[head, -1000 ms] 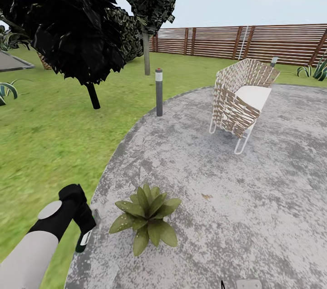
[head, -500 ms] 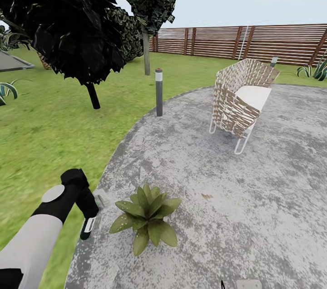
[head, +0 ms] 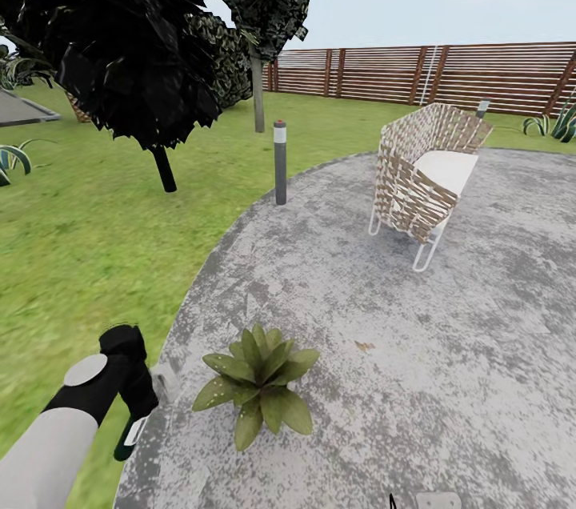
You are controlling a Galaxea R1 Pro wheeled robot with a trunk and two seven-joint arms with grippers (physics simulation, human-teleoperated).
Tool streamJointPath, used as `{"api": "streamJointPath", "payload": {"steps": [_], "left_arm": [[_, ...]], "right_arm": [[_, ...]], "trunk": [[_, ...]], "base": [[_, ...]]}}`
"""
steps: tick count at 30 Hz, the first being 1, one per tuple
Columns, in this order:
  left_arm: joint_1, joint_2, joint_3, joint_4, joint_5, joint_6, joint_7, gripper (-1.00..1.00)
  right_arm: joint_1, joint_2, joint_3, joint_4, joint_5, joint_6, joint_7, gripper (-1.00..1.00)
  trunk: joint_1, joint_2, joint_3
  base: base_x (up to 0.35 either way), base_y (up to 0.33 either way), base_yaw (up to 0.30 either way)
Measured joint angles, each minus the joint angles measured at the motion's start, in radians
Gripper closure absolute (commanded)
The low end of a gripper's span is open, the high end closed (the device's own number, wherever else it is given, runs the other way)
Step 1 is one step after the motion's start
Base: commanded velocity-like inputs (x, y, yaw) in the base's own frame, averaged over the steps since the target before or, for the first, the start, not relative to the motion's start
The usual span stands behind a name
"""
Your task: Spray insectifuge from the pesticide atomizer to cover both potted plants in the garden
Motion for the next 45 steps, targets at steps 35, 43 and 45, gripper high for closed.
{"api": "streamJointPath", "payload": {"steps": [35,43,45], "left_arm": [[0.057,-0.012,0.053,0.033,0.040,0.012,0.167,1.00],[0.097,-0.013,0.054,0.051,0.040,0.013,0.248,1.00],[0.099,-0.020,0.054,0.051,0.041,0.014,0.264,1.00]], "right_arm": [[0.000,-0.017,0.000,-0.118,0.002,-0.005,0.004,-1.00],[0.000,-0.016,0.001,-0.118,0.003,-0.005,0.004,-1.00],[0.000,-0.016,0.001,-0.118,0.003,-0.005,0.004,-1.00]], "trunk": [[0.000,0.000,0.000],[0.000,0.000,0.000],[0.000,0.000,0.000]], "base": [[0.000,0.000,0.000],[0.000,0.000,0.000],[0.000,0.000,0.000]]}}
